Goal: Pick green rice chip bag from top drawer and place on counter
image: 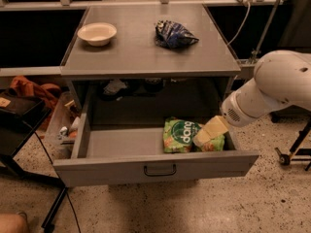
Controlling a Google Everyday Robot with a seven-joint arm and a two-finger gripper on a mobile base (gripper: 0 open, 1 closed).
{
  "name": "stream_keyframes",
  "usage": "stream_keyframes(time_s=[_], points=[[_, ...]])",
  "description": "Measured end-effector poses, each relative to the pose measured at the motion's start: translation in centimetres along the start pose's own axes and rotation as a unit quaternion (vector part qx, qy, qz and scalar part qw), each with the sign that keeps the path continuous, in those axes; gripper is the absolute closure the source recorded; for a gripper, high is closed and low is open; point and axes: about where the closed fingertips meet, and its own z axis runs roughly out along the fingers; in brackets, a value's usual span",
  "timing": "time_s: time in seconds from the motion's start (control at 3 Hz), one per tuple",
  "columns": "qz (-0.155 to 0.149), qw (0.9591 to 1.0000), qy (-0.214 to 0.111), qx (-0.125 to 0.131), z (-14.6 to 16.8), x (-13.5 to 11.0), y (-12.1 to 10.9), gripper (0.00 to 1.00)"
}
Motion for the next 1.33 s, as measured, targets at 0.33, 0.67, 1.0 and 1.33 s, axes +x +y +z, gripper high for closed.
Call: stream_keyframes(time_s=[0.33,0.67,1.0,1.33], points=[[0.032,0.9995,-0.006,-0.003,2.9,-1.2,-0.4,0.0],[0.047,0.9987,-0.018,-0.011,5.2,-3.3,0.0,0.0],[0.054,0.998,-0.029,-0.018,7.3,-5.4,0.6,0.0],[0.045,0.9975,-0.046,-0.029,9.1,-6.5,1.8,0.0]])
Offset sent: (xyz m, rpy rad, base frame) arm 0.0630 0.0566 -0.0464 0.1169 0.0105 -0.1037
